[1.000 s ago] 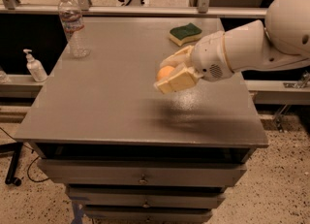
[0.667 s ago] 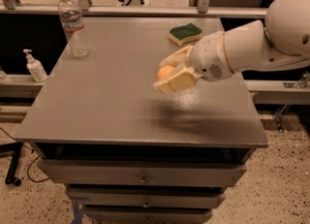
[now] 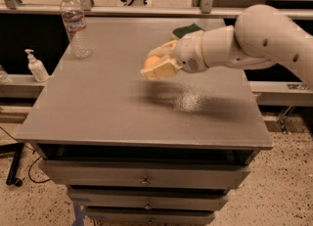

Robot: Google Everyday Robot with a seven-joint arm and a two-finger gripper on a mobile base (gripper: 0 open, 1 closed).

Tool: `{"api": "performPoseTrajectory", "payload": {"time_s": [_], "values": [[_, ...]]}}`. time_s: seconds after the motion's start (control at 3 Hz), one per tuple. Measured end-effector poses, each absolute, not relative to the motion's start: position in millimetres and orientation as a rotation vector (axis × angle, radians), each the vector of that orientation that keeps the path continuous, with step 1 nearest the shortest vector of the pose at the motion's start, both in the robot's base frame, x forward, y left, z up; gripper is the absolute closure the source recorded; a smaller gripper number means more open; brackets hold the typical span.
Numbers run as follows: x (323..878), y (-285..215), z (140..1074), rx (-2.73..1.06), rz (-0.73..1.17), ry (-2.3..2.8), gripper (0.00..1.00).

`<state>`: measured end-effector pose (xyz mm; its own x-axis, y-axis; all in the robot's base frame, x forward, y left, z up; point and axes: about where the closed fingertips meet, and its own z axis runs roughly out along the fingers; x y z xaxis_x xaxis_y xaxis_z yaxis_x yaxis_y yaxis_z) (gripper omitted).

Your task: Move orange near water bottle

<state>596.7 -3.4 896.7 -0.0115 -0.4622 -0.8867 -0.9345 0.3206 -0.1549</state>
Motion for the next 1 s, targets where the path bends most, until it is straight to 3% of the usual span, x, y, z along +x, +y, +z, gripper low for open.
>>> {"api": "performPoseTrajectory", "payload": {"time_s": [1.0], "values": [[746.9, 106.4, 886.2, -1.202, 0.716, 1.468, 1.0]]}}
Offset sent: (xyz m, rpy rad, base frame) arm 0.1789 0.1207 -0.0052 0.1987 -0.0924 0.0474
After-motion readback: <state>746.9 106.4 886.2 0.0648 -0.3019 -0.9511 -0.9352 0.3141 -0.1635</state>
